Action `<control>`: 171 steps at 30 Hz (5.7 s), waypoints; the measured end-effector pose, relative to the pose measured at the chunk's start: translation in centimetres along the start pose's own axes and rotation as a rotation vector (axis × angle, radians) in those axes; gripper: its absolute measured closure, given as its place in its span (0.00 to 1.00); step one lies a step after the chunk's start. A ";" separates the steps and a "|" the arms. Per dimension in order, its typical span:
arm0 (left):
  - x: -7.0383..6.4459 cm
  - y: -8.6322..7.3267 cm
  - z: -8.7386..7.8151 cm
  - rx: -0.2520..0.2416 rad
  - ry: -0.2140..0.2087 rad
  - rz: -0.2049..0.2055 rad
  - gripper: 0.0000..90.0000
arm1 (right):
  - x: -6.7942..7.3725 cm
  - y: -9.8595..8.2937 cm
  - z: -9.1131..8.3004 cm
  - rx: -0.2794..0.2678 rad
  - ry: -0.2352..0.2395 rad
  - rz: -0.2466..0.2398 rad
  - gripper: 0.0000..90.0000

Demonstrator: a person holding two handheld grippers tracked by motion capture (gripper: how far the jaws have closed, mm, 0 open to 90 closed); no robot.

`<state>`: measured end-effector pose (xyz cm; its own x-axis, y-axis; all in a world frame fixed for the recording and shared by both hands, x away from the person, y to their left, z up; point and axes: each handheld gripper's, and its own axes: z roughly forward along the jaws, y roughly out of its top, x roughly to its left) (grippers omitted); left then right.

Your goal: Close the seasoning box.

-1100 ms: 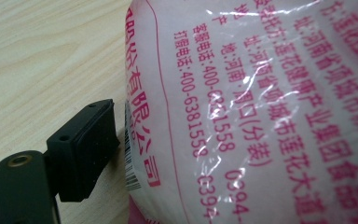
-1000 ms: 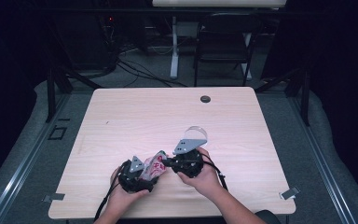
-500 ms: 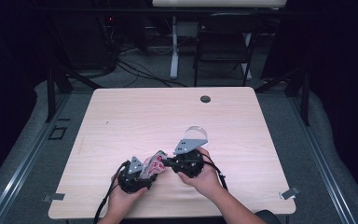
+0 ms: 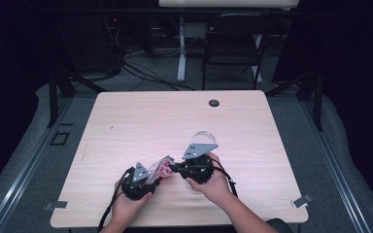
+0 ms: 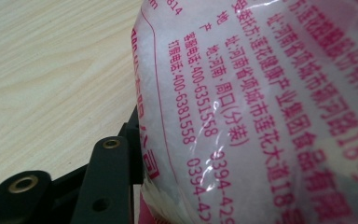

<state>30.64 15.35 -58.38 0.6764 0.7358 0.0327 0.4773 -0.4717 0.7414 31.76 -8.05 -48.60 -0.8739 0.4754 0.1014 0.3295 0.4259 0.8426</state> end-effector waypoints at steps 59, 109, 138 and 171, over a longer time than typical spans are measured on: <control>-1.1 4.3 -1.9 -0.044 0.212 0.278 0.67 | 0.9 1.3 -3.6 -0.064 -0.078 -0.239 0.67; -3.0 5.6 -1.9 -0.029 0.325 0.460 0.67 | -0.2 0.1 -4.1 0.044 0.101 -0.006 1.00; -3.4 8.6 -1.8 0.010 0.475 0.672 0.67 | -2.2 -0.5 -4.9 0.013 0.093 0.053 1.00; -3.9 9.0 -1.9 0.011 0.632 0.823 0.68 | -2.9 -1.0 -4.6 0.018 0.087 0.059 1.00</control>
<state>31.24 9.10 -50.54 0.3795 0.3035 0.8740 0.0081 -0.9457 0.3249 32.34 -13.37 -47.29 -0.8804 0.4315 0.1968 0.3870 0.4135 0.8242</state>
